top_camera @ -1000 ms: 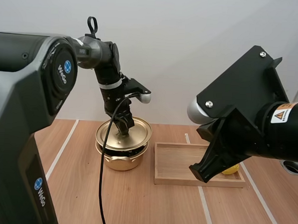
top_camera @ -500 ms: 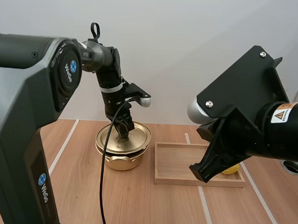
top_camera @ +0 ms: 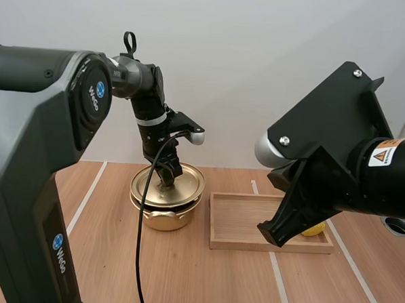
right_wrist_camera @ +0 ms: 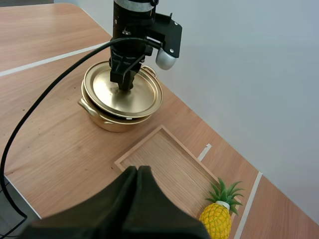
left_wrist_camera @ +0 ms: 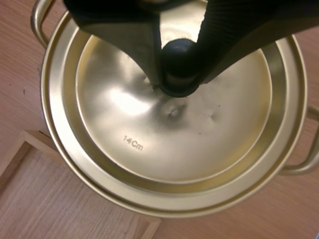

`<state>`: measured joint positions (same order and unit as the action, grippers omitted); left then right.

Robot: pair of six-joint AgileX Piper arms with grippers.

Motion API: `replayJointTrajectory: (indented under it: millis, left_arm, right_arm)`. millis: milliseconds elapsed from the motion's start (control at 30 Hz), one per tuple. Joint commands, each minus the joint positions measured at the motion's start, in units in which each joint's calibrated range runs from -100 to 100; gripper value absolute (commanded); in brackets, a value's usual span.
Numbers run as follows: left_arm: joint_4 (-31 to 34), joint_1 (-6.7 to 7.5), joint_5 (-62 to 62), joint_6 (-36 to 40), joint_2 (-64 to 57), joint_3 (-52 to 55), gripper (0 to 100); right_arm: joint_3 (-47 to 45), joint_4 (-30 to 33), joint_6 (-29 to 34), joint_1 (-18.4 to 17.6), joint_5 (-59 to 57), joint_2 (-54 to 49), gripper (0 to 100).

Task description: Open the pot, put the grape inside, and close it

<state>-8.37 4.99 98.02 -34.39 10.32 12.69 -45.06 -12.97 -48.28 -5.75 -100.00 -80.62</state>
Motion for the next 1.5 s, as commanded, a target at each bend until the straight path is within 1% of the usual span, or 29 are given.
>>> replayJointTrajectory:
  millis: [0, 300, 533, 1233, 1267, 1333, 1367, 1433, 1467]
  left_arm:
    - [-0.11, 0.18, 1.53, 0.4, 1.35, -0.48, 0]
    - [-0.77, 0.18, 1.18, 0.44, 2.44, -0.33, 0]
    - [-0.77, 0.18, -4.15, 0.39, 2.44, -0.33, 0]
    - [-0.44, 0.18, -3.1, 0.7, 2.44, -0.33, 0]
    - [-0.44, 0.18, -2.5, 0.7, 2.44, -0.33, 3]
    - [-0.56, 0.18, -1.59, 0.7, 2.32, -0.33, 14]
    - [-0.67, 0.18, -1.19, 0.7, 2.19, -0.33, 24]
    - [-0.65, 0.18, -0.95, 0.7, 1.77, -0.33, 49]
    - [-0.65, 0.18, -0.95, 0.7, 1.6, -0.33, 66]
  right_arm:
    - [-0.24, -0.05, 0.17, 0.11, 0.0, -0.37, 0]
    - [-0.24, 0.06, 0.17, 0.11, 0.0, -0.37, 0]
    - [-0.24, -0.05, 0.26, 0.11, 0.0, -0.37, 0]
    - [-0.24, -0.05, 0.97, 0.11, 0.0, -0.37, 0]
    - [-0.24, -0.05, 0.97, 0.11, 0.0, -0.37, 0]
    - [-0.24, -0.05, 0.97, 0.11, 0.0, -0.37, 0]
    - [-0.24, -0.05, 0.97, 0.11, 0.0, -0.37, 0]
    - [-0.24, -0.05, 0.97, 0.11, 0.0, -0.37, 0]
    - [-0.24, -0.05, 0.97, 0.11, 0.0, -0.37, 0]
